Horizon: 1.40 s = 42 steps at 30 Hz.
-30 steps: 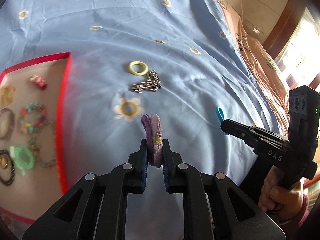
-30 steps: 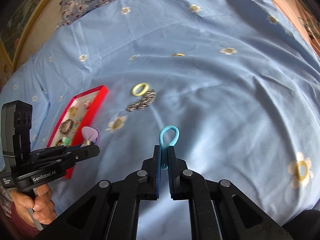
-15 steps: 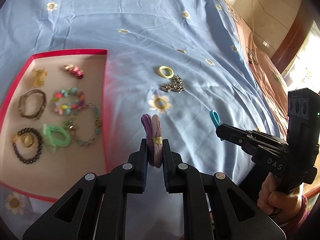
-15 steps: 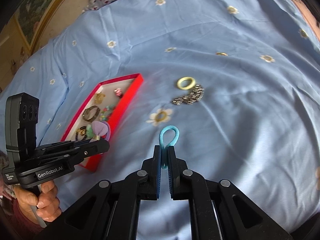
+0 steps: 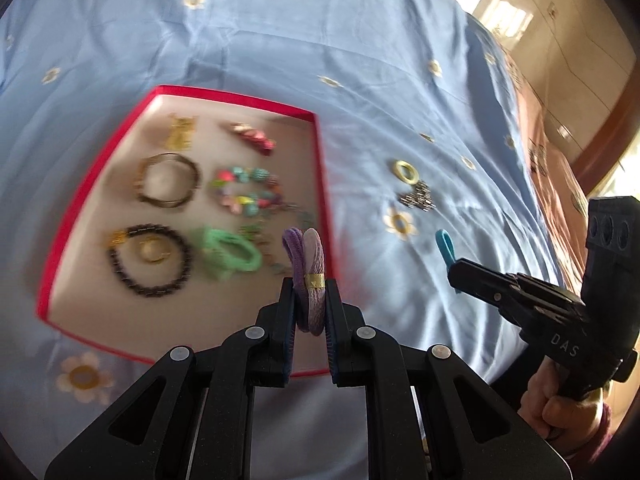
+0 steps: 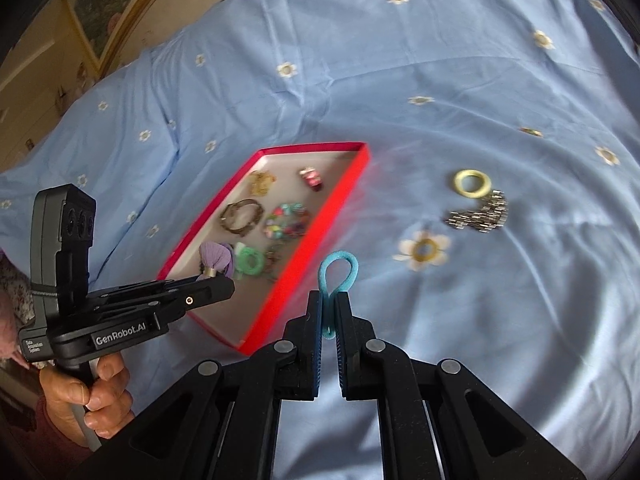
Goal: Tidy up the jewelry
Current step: 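Carry the purple and blue hair ties over the red box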
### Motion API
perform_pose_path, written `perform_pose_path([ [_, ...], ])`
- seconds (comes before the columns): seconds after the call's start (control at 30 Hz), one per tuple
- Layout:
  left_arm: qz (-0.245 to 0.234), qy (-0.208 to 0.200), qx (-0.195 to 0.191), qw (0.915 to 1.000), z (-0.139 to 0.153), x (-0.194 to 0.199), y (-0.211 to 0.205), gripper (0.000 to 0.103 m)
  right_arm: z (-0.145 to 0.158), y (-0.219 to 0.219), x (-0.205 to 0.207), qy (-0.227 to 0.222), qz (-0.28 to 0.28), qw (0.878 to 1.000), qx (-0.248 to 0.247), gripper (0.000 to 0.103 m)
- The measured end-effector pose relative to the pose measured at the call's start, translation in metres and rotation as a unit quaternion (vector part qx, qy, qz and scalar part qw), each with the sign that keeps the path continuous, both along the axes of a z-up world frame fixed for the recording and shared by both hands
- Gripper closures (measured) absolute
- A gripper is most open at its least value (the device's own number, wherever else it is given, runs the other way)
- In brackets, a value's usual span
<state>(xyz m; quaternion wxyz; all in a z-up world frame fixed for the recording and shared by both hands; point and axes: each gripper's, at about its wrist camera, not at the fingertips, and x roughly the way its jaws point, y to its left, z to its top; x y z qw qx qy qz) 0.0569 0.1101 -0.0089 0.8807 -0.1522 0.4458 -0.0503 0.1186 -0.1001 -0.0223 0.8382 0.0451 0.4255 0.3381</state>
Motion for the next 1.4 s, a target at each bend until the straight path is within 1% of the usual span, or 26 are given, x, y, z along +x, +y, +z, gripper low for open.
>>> perform_pose_path([
  [0.17, 0.030, 0.003, 0.004, 0.9995, -0.002, -0.010, 0.028, 0.092, 0.000, 0.028, -0.004, 0.001, 0.031, 1.000, -0.001, 0.097],
  [0.43, 0.063, 0.013, 0.012, 0.9978, -0.007, -0.015, 0.060, 0.092, -0.002, 0.067, -0.010, 0.002, 0.076, 0.997, -0.007, 0.097],
  [0.63, 0.080, 0.022, 0.033, 0.9960, -0.009, -0.015, 0.080, 0.092, -0.006, 0.089, -0.012, 0.006, 0.100, 0.995, -0.014, 0.097],
  [0.77, 0.082, 0.038, 0.048, 0.9947, -0.015, -0.012, 0.088, 0.092, -0.014, 0.104, -0.009, 0.015, 0.115, 0.993, -0.020, 0.097],
  [0.93, 0.079, 0.056, 0.056, 0.9938, -0.024, -0.008, 0.092, 0.091, -0.026, 0.117, -0.007, 0.025, 0.126, 0.991, -0.031, 0.096],
  [1.13, 0.068, 0.064, 0.063, 0.9937, -0.031, -0.004, 0.088, 0.090, -0.034, 0.124, -0.001, 0.031, 0.126, 0.991, -0.041, 0.095],
  [1.27, 0.070, 0.068, 0.059, 0.9934, -0.035, -0.002, 0.090, 0.089, -0.037, 0.126, 0.001, 0.034, 0.125, 0.991, -0.046, 0.093],
  [1.33, 0.072, 0.070, 0.056, 0.9933, -0.037, -0.002, 0.091, 0.086, -0.038, 0.127, 0.002, 0.036, 0.124, 0.990, -0.047, 0.093],
  [1.4, 0.072, 0.073, 0.057, 0.9931, -0.039, -0.002, 0.091, 0.086, -0.039, 0.128, 0.003, 0.037, 0.125, 0.990, -0.048, 0.093],
])
